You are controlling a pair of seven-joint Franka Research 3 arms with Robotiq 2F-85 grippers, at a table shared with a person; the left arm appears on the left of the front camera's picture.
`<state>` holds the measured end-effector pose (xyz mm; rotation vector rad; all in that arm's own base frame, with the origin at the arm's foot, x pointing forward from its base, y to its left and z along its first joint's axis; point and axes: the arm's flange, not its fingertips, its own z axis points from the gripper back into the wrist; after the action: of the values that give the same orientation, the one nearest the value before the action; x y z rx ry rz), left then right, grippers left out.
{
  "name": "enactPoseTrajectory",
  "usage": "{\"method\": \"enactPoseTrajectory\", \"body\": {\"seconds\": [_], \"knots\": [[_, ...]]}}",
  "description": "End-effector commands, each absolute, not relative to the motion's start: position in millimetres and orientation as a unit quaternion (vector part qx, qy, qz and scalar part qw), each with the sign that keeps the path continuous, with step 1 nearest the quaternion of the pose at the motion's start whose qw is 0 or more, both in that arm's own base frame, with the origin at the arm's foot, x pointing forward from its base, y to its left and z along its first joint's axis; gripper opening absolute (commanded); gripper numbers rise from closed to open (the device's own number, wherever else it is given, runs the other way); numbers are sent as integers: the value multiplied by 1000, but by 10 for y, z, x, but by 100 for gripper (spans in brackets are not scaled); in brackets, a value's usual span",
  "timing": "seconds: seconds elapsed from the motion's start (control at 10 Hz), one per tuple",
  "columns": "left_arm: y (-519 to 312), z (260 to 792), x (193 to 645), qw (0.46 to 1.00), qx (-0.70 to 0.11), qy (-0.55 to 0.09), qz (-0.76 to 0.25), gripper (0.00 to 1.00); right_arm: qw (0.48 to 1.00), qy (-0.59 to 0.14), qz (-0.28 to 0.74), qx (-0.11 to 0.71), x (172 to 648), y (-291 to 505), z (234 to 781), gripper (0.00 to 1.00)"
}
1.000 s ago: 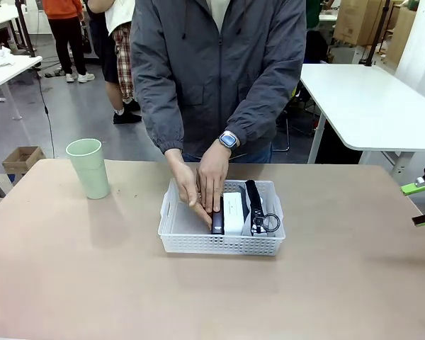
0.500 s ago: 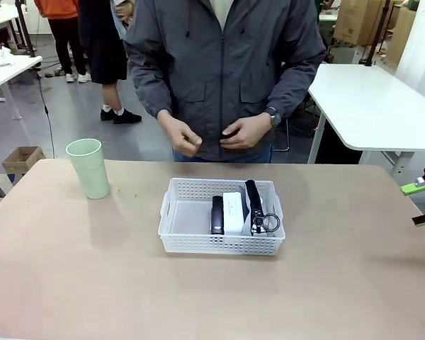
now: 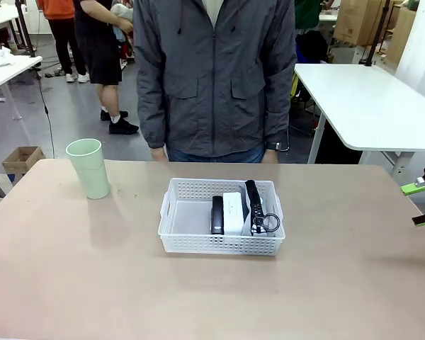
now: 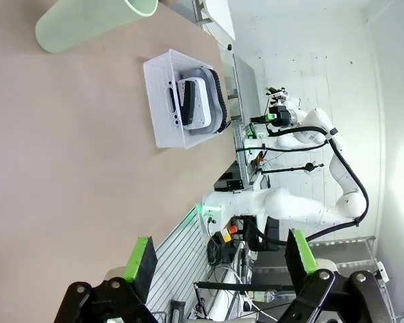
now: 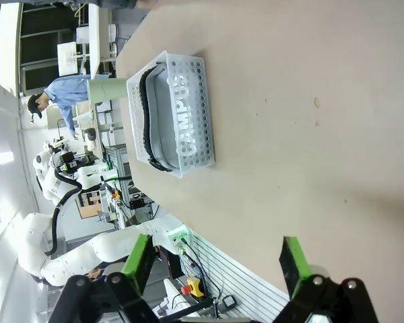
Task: Efficiently arrange items inside the basket to fit them all.
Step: Pick up the Reusable plastic cup and place it inside the Organizing basket.
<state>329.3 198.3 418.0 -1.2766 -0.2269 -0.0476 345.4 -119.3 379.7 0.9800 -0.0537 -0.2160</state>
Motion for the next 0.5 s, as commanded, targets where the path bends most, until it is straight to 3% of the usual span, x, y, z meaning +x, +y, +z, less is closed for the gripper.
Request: {"method": "enactPoseTrajectory", "body": {"seconds": [0.0,0.4], "knots": [[1989,4207,3257,797,-593,-107,-33,100,874,-28,-100,474,3450,-1199,3823,100],[1972,4193,3763,823,-557,-94,-54,100,874,-28,-100,474,3450,-1199,3823,100]]}}
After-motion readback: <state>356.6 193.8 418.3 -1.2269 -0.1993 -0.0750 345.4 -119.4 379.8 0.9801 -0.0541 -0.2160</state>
